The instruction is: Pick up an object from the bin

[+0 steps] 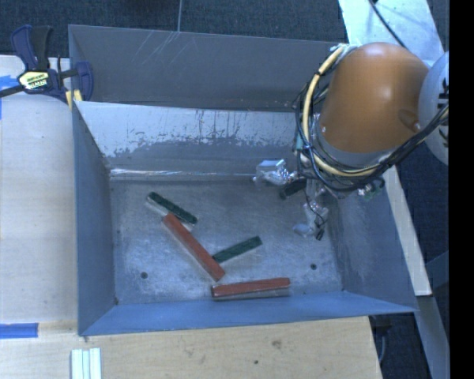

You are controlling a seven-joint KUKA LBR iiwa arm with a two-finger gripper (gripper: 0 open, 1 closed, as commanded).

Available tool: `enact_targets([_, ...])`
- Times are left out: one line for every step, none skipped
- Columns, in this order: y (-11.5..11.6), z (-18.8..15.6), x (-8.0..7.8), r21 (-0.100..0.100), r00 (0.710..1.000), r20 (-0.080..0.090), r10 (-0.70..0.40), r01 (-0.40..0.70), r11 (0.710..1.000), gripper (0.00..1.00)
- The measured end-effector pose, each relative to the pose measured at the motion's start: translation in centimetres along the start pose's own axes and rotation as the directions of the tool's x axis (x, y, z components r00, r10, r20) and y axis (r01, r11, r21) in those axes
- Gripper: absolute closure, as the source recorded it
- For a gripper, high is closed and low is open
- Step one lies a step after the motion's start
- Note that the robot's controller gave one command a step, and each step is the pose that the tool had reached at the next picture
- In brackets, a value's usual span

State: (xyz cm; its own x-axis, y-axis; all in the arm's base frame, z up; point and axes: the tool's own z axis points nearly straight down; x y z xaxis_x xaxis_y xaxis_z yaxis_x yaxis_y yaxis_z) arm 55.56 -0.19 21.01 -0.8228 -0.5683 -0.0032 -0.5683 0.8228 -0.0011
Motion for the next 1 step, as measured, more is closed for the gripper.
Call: enact_targets([4.01,10.54,2.63,-0.005,0.993,-0.008,0.122,-0.122,0.993,0.0])
